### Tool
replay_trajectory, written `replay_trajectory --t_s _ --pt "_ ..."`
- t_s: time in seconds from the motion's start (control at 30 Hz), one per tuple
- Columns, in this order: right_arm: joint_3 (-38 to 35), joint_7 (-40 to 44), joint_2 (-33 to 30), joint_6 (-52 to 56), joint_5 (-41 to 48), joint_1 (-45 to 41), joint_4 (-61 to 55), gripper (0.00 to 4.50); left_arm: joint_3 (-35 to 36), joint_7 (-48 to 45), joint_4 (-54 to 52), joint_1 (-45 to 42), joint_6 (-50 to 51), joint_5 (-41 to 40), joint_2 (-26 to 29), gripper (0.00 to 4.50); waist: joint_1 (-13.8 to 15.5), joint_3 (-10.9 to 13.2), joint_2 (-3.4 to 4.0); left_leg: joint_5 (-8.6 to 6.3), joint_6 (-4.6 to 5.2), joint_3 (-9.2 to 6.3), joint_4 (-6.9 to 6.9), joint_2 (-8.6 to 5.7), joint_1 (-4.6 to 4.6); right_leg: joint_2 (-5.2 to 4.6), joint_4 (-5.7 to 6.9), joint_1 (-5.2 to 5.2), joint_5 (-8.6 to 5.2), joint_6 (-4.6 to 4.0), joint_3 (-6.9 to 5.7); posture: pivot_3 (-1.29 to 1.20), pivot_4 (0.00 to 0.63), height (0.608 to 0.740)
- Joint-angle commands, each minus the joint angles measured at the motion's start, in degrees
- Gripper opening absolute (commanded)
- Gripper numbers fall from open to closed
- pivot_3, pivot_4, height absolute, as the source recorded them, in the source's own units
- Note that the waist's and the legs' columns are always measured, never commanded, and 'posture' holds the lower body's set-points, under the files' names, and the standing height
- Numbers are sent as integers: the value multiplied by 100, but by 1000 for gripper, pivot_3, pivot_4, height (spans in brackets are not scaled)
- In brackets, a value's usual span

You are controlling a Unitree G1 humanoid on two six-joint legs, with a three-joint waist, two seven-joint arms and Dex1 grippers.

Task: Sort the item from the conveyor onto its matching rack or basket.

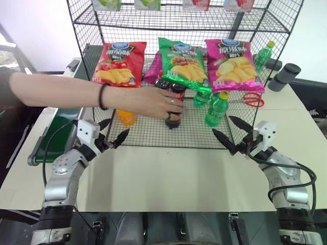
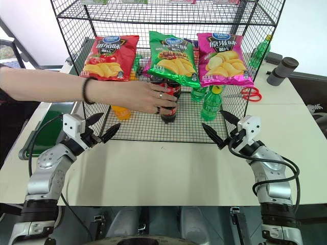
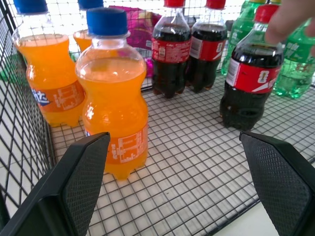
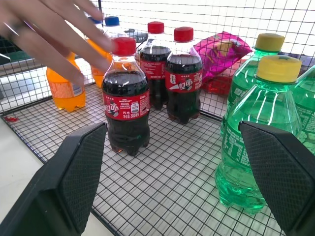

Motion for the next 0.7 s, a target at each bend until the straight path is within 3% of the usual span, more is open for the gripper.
replay_trajectory --t_s 0.03,0.7 --pt "-144 -51 110 -226 26 77 54 4447 -114 -24 -67 9 -139 59 -52 4500 0 0 0 0 0 0 0 0 0 0 0 0 0 0 0 0 150 740" --pt "-32 22 95 -315 -86 215 69 4447 -21 46 -247 230 96 -57 -39 4500 -7 -1 1 0 0 0 0 0 2 -1 3 0 0 0 1 0 150 740"
